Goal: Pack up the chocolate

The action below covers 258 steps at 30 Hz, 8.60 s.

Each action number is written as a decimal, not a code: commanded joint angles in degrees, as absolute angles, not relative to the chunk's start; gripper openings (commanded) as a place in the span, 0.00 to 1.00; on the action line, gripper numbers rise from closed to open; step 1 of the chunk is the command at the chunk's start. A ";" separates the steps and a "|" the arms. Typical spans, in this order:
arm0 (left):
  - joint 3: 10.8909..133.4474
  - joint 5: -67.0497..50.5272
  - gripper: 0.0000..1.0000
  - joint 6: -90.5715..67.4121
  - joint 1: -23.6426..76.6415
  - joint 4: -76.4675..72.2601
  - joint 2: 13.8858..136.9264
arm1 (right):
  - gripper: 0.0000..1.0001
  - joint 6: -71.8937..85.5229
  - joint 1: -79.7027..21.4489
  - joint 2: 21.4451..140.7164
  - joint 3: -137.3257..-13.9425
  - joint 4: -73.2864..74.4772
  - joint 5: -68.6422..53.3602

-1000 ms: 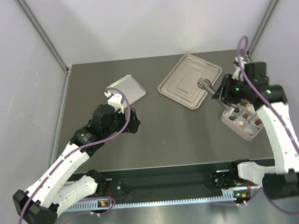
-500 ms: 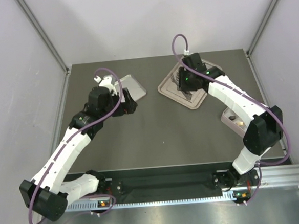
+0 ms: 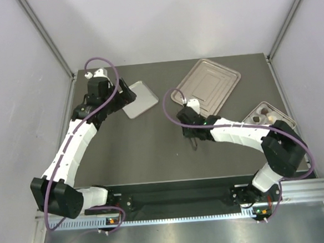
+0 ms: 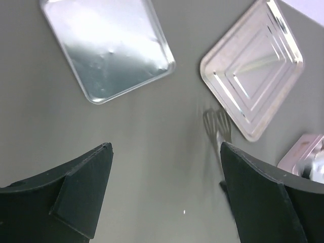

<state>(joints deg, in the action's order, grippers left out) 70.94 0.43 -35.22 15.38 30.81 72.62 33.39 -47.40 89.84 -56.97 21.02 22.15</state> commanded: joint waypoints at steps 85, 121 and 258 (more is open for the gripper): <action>79.98 5.71 0.46 -39.82 3.43 23.20 114.34 | 0.98 34.45 -53.00 75.50 -60.47 24.70 24.08; 82.71 -16.51 0.00 -33.22 4.04 31.11 90.19 | 0.95 -16.31 -46.92 77.96 -66.19 -2.17 18.79; 64.69 -51.33 0.00 -50.30 19.25 -15.66 78.49 | 0.71 39.72 -7.12 54.57 -49.48 24.77 11.05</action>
<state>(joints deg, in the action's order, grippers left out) 63.09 -53.01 -58.33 19.75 -22.13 82.00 40.62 -8.51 53.76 -49.12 19.62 1.21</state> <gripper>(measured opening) 0.196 0.718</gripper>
